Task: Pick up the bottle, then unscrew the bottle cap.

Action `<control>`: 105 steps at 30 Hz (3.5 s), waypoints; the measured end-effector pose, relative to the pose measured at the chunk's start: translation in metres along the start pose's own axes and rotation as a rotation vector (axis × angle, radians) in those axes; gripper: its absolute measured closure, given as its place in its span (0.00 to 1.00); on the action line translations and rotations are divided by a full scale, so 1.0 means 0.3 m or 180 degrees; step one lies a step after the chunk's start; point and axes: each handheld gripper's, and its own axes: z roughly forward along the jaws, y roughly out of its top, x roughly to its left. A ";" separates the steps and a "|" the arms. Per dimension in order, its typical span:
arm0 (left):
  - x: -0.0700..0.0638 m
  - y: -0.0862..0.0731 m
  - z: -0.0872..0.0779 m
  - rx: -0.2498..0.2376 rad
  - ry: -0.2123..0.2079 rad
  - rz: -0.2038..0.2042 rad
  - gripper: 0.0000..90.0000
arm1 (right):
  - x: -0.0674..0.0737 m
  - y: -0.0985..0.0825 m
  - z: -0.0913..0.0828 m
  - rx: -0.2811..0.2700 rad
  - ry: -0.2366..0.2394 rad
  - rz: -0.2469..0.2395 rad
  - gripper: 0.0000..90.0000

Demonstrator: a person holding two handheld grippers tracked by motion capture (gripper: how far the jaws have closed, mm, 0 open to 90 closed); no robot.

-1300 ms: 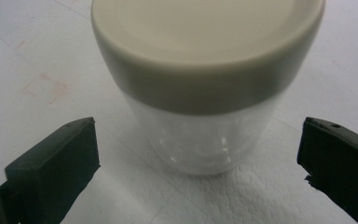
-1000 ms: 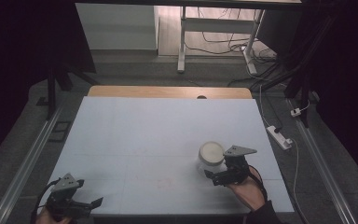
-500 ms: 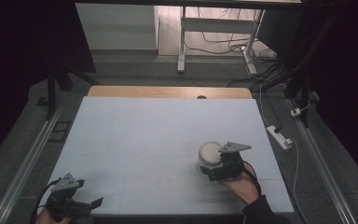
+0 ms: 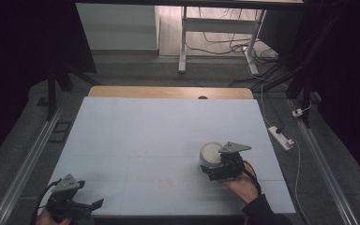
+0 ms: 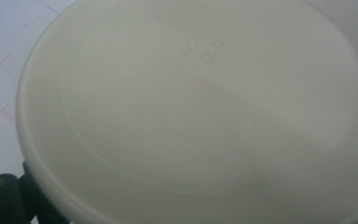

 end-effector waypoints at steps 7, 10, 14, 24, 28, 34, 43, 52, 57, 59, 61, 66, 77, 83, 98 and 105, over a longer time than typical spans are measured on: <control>-0.001 0.000 0.000 0.0005 -0.0001 0.0020 0.00 | 0.003 -0.004 -0.006 -0.0068 -0.0034 -0.0152 0.06; -0.002 0.000 0.000 0.0010 -0.0001 0.0026 0.00 | 0.005 -0.004 -0.007 -0.0076 -0.0045 -0.0180 0.07; -0.002 0.001 0.001 0.0013 -0.0003 0.0029 0.00 | 0.006 -0.005 -0.009 -0.0083 -0.0052 -0.0202 0.07; -0.002 0.000 0.000 0.0009 -0.0005 0.0028 0.00 | 0.011 -0.001 -0.017 -0.0118 -0.0077 -0.0241 0.07; -0.001 0.001 0.001 0.0009 -0.0007 0.0024 0.00 | 0.015 0.007 -0.025 -0.0141 -0.0044 -0.0249 0.07; -0.001 0.001 0.001 0.0009 -0.0010 0.0018 0.00 | 0.027 0.026 -0.035 -0.0173 0.0027 -0.0256 0.07; 0.000 0.000 0.001 0.0009 -0.0008 0.0007 0.00 | 0.056 0.072 -0.026 -0.0205 0.0116 -0.0289 0.07; 0.001 0.000 0.000 0.0006 -0.0015 0.0006 0.00 | 0.088 0.114 0.004 -0.0216 0.0209 -0.0356 0.07; 0.001 -0.001 0.000 0.0002 -0.0019 0.0004 0.00 | 0.106 0.138 0.029 -0.0214 0.0294 -0.0362 0.07; 0.001 -0.001 0.000 0.0003 -0.0023 0.0003 0.00 | 0.116 0.146 0.040 -0.0209 0.0315 -0.0369 0.07; 0.001 -0.001 0.000 0.0002 -0.0024 0.0004 0.00 | 0.125 0.155 0.051 -0.0206 0.0340 -0.0386 0.07; 0.001 -0.001 0.000 0.0002 -0.0021 0.0005 0.00 | 0.147 0.172 0.073 -0.0190 0.0396 -0.0418 0.07; 0.003 -0.001 0.000 0.0005 -0.0032 0.0003 0.00 | 0.182 0.198 0.121 -0.0161 0.0451 -0.0496 0.07; 0.003 -0.001 -0.001 0.0002 -0.0040 0.0001 0.00 | 0.213 0.220 0.149 -0.0151 0.0497 -0.0581 0.07; 0.003 -0.001 -0.001 0.0000 -0.0050 0.0002 0.00 | 0.282 0.248 0.200 -0.0108 0.0542 -0.0779 0.07; 0.009 -0.002 -0.003 -0.0016 -0.0123 -0.0035 0.00 | 0.284 0.246 0.195 -0.0117 0.0526 -0.0816 0.07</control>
